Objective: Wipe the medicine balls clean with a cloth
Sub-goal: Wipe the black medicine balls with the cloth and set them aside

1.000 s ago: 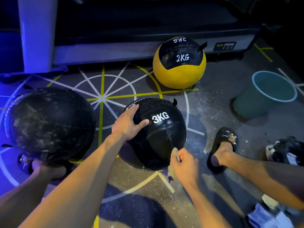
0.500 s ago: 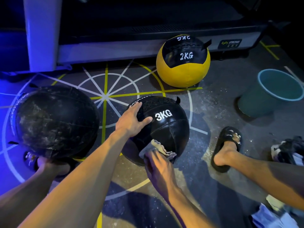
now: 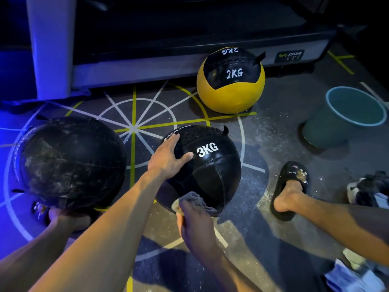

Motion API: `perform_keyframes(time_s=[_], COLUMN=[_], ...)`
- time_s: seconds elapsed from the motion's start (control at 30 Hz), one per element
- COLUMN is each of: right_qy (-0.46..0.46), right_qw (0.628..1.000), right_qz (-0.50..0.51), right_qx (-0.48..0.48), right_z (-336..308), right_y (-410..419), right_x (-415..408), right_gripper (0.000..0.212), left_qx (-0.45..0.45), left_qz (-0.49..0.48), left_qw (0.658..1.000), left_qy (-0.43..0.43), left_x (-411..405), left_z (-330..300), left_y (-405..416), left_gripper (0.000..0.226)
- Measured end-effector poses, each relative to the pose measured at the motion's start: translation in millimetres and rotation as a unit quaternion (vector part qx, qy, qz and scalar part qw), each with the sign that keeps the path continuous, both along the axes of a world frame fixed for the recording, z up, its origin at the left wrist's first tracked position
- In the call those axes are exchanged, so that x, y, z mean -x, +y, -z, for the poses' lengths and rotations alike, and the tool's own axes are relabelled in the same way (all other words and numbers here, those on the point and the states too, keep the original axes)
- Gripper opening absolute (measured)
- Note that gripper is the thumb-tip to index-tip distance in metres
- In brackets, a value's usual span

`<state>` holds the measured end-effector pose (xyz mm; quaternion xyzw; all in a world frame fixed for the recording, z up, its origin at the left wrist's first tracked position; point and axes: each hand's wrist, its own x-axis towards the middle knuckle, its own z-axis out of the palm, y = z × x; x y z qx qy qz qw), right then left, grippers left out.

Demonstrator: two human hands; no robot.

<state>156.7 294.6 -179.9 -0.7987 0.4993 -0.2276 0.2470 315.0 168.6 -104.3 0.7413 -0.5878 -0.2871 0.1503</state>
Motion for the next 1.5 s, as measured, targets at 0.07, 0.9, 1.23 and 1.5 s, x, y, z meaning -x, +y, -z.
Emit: perform_keyframes(time_s=[0.07, 0.9, 1.23, 1.5], right_qy=[0.05, -0.28, -0.28, -0.267], right_qw=[0.997, 0.804, 0.874, 0.86], right_qz=[-0.05, 0.434, 0.313, 0.385], right_qx=[0.024, -0.295, -0.245, -0.204], right_z=[6, -18, -38, -45], right_y=[-1, -39, -48, -80], right_x=[-4, 55, 49, 56], right_gripper=[0.029, 0.013, 0.007, 0.008], left_qx=[0.0, 0.04, 0.075, 0.093], left_qz=[-0.003, -0.098, -0.099, -0.075], left_qw=[1.0, 0.983, 0.98, 0.988], left_qy=[0.008, 0.148, 0.154, 0.095], left_x=[-3, -44, -33, -27], left_z=[1, 20, 21, 28], left_y=[2, 89, 106, 146], left_gripper=[0.085, 0.086, 0.086, 0.085])
